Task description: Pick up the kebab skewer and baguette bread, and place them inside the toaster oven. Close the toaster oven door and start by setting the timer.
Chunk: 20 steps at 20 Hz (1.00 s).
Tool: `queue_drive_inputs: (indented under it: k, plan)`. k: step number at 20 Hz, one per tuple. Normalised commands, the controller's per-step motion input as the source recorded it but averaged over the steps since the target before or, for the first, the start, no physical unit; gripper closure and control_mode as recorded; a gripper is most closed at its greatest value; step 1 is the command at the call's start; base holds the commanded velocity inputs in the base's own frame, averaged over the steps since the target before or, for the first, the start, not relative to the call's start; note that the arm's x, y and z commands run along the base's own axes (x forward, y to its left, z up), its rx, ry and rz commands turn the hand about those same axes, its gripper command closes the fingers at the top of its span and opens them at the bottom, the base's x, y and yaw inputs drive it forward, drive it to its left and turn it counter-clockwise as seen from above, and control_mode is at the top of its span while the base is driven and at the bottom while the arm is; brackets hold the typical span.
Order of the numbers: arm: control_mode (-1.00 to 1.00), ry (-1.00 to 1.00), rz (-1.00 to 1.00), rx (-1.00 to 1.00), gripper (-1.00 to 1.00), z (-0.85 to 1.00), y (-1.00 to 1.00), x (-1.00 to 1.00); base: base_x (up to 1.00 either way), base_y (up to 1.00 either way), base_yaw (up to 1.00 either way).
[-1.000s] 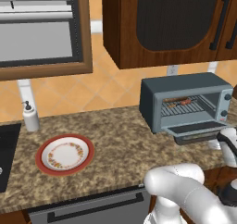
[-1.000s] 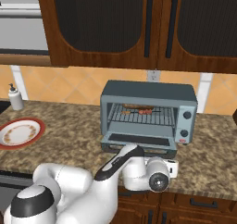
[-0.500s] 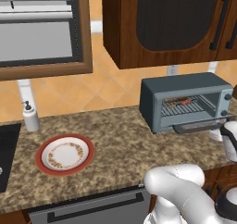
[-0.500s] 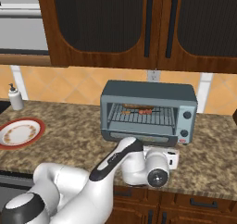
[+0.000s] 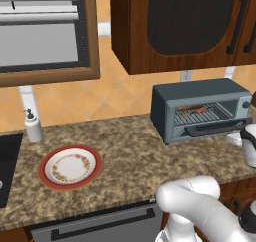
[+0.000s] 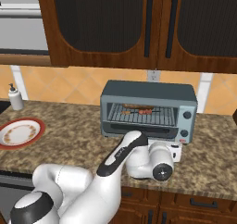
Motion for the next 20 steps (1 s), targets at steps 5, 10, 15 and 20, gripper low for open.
queue_drive_inputs:
  k: [5, 10, 15, 20]
  plan:
    - [-1.00, -0.02, 0.04, 0.00, -1.00, 0.16, 0.07, 0.38, 0.00, 0.00, 0.00]
    - [-1.00, -0.01, 0.03, 0.00, -1.00, 0.05, 0.11, 0.32, 0.00, 0.00, 0.00]
    - [-1.00, -0.01, 0.01, 0.00, -1.00, 0.04, 0.18, 0.35, 0.00, 0.00, 0.00]
    - [-1.00, 0.00, 0.01, 0.00, -1.00, 0.01, 0.14, 0.34, 0.00, 0.00, 0.00]
